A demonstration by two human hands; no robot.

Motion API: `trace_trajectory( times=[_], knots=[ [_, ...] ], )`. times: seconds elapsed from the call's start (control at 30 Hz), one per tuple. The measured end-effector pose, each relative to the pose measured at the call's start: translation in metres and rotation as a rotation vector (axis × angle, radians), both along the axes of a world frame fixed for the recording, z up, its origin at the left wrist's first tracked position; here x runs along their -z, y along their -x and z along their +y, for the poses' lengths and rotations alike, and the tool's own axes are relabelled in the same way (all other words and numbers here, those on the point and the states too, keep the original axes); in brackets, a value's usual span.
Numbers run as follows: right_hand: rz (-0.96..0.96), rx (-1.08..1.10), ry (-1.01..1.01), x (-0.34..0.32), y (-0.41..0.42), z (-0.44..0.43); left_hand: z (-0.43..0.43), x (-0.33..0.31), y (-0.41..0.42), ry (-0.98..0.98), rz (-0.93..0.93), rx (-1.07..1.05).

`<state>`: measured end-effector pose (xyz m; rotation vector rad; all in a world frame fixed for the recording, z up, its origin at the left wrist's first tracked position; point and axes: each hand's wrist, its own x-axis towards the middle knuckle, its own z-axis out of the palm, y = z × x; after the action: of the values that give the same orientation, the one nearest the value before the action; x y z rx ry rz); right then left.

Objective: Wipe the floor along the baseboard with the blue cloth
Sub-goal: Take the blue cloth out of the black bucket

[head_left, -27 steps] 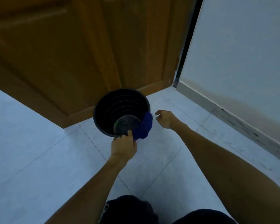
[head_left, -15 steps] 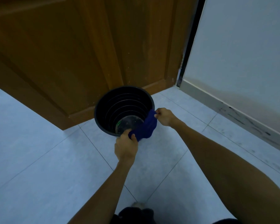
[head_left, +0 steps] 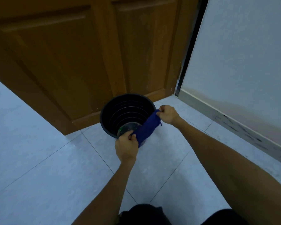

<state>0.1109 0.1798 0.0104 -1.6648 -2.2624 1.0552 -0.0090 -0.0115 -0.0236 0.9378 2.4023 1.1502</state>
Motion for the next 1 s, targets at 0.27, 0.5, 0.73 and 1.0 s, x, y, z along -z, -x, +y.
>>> trace_trajectory(
  times=[0.27, 0.5, 0.73, 1.0],
  knots=[
    [0.291, 0.229, -0.029, -0.087, -0.057, -0.046, -0.002, -0.093, 0.000, -0.266, -0.058, 0.193],
    [0.446, 0.418, -0.157, -0.135, -0.143, -0.097, 0.007, -0.139, -0.050, -0.424, -0.308, 0.365],
    [0.606, 0.689, -0.273, -0.111, -0.218, -0.134, 0.033, -0.117, -0.135, -0.445, -0.449, 0.521],
    [0.699, 0.897, -0.183, 0.025, -0.276, -0.146, 0.056, -0.005, -0.189, -0.200, -0.507, 0.668]
  ],
)
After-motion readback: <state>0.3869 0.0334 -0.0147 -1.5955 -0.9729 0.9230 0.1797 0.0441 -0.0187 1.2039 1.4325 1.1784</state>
